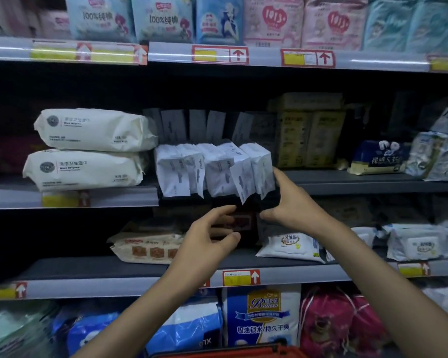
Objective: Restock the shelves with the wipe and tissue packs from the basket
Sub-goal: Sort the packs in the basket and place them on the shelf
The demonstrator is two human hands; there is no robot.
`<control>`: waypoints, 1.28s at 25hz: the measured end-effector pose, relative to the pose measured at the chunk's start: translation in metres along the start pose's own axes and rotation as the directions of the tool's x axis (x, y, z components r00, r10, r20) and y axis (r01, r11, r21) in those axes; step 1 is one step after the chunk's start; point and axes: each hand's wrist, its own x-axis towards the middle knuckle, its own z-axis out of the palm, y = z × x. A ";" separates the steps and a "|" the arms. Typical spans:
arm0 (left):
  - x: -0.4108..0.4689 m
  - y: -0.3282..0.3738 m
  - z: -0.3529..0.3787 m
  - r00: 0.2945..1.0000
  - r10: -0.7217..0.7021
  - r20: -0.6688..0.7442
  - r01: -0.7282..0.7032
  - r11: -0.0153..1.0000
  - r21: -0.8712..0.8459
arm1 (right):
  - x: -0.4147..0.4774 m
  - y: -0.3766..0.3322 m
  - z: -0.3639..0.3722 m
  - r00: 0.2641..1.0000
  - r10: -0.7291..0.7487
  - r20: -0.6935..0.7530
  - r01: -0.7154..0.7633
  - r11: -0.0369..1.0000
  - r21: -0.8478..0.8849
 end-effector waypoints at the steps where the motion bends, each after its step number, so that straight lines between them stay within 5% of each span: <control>1: -0.003 -0.003 -0.005 1.000 0.000 0.004 0.000 1.000 0.020 | -0.007 -0.001 0.001 1.000 -0.010 -0.001 0.010 1.000 0.011; 9: -0.030 -0.035 -0.031 0.997 0.017 0.077 -0.036 0.965 0.261 | -0.065 0.014 0.031 0.976 -0.025 0.218 0.056 0.989 -0.135; 15: -0.074 -0.097 -0.022 0.948 -0.111 0.298 -0.092 0.802 0.591 | -0.117 0.056 0.101 0.845 0.061 0.532 0.141 0.933 -0.331; 20: -0.115 -0.173 0.001 0.837 -0.352 0.419 -0.113 0.637 0.762 | -0.163 0.113 0.170 0.661 0.271 0.700 0.183 0.846 -0.501; 25: -0.149 -0.242 0.031 0.690 -0.499 0.525 -0.165 0.597 0.785 | -0.196 0.150 0.221 0.479 0.378 0.792 0.214 0.825 -0.523; 32: -0.194 -0.331 0.087 0.397 -0.631 0.666 -0.021 0.719 0.694 | -0.240 0.192 0.270 0.242 0.358 0.902 0.406 0.807 -0.429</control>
